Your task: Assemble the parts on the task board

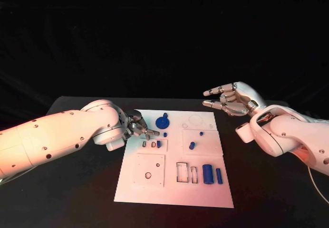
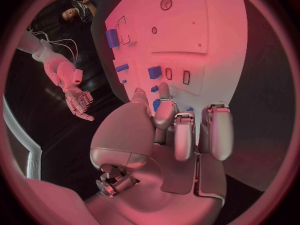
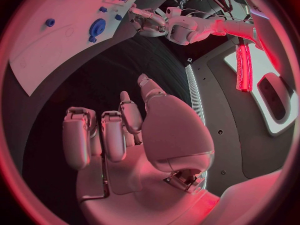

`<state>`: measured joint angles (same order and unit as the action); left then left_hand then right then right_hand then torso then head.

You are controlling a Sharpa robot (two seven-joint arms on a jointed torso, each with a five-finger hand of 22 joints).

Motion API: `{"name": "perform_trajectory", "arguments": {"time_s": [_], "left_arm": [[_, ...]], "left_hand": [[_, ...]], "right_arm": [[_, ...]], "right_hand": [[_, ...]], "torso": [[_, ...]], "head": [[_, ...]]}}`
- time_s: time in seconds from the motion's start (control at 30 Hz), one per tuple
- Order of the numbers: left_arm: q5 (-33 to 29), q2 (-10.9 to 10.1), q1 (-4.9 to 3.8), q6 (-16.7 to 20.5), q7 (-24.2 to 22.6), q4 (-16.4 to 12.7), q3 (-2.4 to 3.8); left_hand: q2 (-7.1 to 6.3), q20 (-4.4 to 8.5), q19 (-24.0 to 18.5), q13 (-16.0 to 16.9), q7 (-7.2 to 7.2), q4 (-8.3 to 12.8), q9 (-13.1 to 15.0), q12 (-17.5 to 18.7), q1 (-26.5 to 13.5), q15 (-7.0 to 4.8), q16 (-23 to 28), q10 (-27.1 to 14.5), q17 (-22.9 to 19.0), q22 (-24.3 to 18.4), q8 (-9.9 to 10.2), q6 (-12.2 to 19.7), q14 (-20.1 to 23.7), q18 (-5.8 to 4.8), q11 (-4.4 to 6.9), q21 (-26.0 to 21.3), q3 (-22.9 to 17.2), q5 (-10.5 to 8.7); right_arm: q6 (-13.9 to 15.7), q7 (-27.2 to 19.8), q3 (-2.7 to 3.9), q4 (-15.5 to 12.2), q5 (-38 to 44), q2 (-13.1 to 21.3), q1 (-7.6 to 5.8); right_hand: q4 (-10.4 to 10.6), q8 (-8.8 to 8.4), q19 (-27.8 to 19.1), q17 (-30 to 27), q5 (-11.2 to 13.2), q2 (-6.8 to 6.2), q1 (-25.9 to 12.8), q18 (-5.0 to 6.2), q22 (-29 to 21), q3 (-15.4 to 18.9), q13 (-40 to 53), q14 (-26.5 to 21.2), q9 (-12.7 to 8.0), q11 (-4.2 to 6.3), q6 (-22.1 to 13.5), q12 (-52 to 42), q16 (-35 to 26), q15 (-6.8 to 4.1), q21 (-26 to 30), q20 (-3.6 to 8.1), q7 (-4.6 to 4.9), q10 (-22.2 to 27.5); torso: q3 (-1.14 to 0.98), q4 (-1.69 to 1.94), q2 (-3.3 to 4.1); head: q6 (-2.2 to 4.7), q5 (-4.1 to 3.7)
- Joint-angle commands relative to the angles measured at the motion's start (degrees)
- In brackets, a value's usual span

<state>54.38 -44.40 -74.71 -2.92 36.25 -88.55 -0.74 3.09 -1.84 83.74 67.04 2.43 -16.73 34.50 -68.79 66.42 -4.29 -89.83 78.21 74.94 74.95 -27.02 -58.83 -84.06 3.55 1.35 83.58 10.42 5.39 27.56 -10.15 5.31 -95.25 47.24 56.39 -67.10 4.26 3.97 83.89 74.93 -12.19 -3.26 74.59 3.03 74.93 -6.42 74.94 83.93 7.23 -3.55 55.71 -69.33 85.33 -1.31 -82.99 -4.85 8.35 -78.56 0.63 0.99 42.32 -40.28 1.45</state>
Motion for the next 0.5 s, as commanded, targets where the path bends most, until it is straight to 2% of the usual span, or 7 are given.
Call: {"name": "perform_trajectory", "arguments": {"time_s": [0.03,0.27,0.33,0.5], "left_arm": [[2.5,1.5,-0.27,-2.4,4.9,0.9,-0.19],[2.5,4.3,-0.47,-4.7,6.5,2.4,-0.66],[2.5,4.8,-0.52,-5.5,6.9,2.7,-0.84],[2.6,5.7,-0.65,-6.7,7.5,3.5,-1.12]], "left_hand": [[0.44,0.15,1.1,0.2,0.05,0.0,0.4,-0.3,-0.4,-0.4,-0.2,0.2,15.1,3.4,-0.3,0.5,-5.9,-1.14,0.1,0.4,0.5,-0.15],[0.65,0.15,1.3,0.5,0.06,0.1,0.9,-0.6,-0.5,-0.39,-0.2,0.4,15.1,3.9,-0.4,0.7,-5.9,-1.25,0.09,0.6,0.7,-0.12],[0.7,0.15,1.4,0.6,0.06,0.2,1.1,-0.6,-0.4,-0.39,-0.2,0.4,15.1,4.0,-0.4,0.8,-5.9,-1.28,0.09,0.7,0.8,-0.09],[0.77,0.14,1.4,0.7,0.06,0.3,1.5,-0.7,0.0,-0.39,-0.2,0.4,15.1,4.2,-0.5,1.1,-5.9,-1.31,0.08,0.8,0.9,-0.04]], "right_arm": [[-0.5,-0.2,0.03,0.2,-1.5,-0.1,-0.03],[-0.6,0.3,0.03,0.6,-1.4,-0.4,-0.03],[-0.6,0.3,0.03,0.7,-1.4,-0.4,-0.03],[-0.6,0.3,0.03,0.7,-1.4,-0.5,-0.03]], "right_hand": [[-0.3,0.31,-0.2,6.3,-0.2,0.28,0.2,-0.02,0.5,-0.1,0.1,4.1,0.1,0.23,0.4,0.3,-0.3,0.26,0.4,-0.03,0.04,0.3],[-0.3,0.31,-0.3,6.3,-0.3,0.28,0.2,0.02,0.3,-0.1,0.0,4.0,0.1,0.24,0.4,0.4,-0.4,0.25,0.5,-0.02,0.04,0.3],[-0.3,0.31,-0.3,6.3,-0.3,0.28,0.2,0.02,0.3,-0.1,0.0,4.0,0.1,0.24,0.4,0.4,-0.4,0.25,0.5,-0.02,0.04,0.3],[-0.3,0.31,-0.3,6.1,-0.4,0.29,0.2,0.05,0.1,-0.1,-0.1,4.0,0.1,0.25,0.4,0.5,-0.5,0.24,0.6,-0.01,0.03,0.4]], "torso": [[-0.07,-0.02,-0.03],[0.02,-0.11,0.01],[0.0,0.0,0.04],[-0.01,0.01,0.05]], "head": [[-0.2,0.15],[-0.36,0.34],[-0.38,0.3],[-0.47,0.39]]}}
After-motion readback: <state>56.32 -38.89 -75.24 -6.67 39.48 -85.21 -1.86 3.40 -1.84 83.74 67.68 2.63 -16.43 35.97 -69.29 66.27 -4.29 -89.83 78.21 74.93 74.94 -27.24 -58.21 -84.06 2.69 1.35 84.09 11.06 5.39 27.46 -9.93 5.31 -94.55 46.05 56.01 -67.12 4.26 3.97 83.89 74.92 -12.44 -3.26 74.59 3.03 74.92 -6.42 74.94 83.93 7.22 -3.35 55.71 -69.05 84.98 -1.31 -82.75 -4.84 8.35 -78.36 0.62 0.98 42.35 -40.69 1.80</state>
